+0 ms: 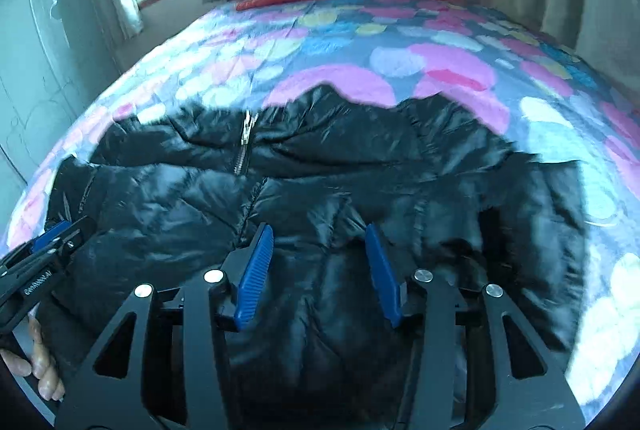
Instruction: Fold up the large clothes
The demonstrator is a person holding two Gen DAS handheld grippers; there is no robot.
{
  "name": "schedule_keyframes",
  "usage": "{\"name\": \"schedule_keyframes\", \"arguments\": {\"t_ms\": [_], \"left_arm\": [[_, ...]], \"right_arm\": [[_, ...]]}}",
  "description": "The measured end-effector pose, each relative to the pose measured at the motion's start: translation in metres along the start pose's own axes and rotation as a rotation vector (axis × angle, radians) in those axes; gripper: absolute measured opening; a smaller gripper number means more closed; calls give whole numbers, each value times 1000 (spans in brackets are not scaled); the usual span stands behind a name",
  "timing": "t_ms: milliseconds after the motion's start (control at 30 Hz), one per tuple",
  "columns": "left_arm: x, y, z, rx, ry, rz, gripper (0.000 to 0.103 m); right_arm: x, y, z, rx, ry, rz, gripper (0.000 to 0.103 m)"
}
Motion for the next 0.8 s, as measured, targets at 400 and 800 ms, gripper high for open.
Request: {"name": "schedule_keyframes", "arguments": {"t_ms": [400, 800], "left_arm": [[-28, 12, -20, 82, 27, 45, 56], [-30, 33, 35, 66, 25, 52, 66]], "right_arm": [[-40, -39, -4, -83, -7, -49, 54], [-36, -48, 53, -52, -25, -113, 70]]}}
Point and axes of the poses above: each gripper's, at about its wrist camera, not at the fingertips, and z roughly against the way its jaws point, y to its left, x to its top, the point moved 6 cm from there along -z, roughly the way its jaws point, and after that the axes turned 5 degrees about -y, right-handed, at the moved point
